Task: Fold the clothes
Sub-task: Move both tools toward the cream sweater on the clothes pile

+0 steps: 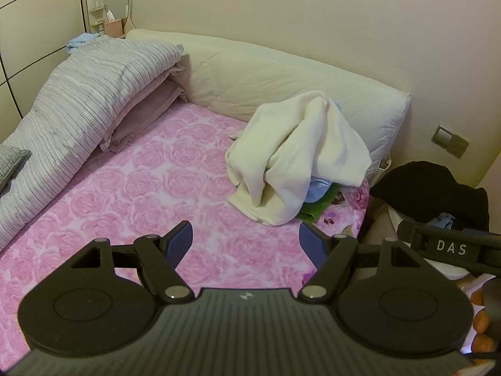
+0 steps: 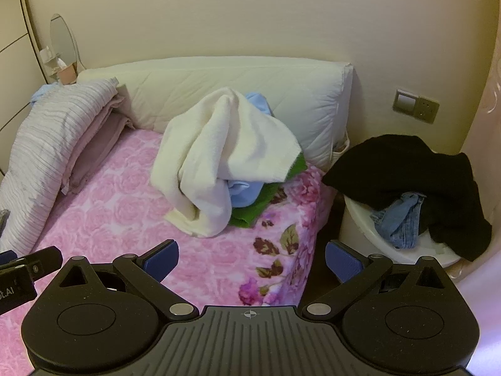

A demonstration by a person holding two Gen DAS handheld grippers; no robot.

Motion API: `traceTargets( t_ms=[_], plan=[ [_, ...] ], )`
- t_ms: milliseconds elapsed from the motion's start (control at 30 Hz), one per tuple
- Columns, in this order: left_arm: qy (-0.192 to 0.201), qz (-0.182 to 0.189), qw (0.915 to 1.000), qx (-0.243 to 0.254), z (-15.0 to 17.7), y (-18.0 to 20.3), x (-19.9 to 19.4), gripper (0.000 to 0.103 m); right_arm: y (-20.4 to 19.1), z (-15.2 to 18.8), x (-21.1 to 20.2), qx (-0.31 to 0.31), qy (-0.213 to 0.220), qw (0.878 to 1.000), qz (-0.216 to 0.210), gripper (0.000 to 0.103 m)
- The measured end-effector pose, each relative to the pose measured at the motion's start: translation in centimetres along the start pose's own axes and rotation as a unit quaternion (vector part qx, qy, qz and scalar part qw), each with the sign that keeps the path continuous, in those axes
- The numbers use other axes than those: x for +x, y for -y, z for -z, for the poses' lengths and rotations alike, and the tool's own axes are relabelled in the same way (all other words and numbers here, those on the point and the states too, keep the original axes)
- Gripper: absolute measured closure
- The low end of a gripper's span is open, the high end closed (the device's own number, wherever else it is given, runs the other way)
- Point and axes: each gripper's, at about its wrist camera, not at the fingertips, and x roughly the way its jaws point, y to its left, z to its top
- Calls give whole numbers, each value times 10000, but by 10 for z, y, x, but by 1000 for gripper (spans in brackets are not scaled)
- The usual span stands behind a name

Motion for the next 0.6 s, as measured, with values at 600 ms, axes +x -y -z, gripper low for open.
traceTargets(
  t_ms=[600],
  plan=[
    [-367, 292, 9989, 47, -22, 7, 72, 31, 34, -26, 60, 220, -265, 9994, -40, 1]
  ],
)
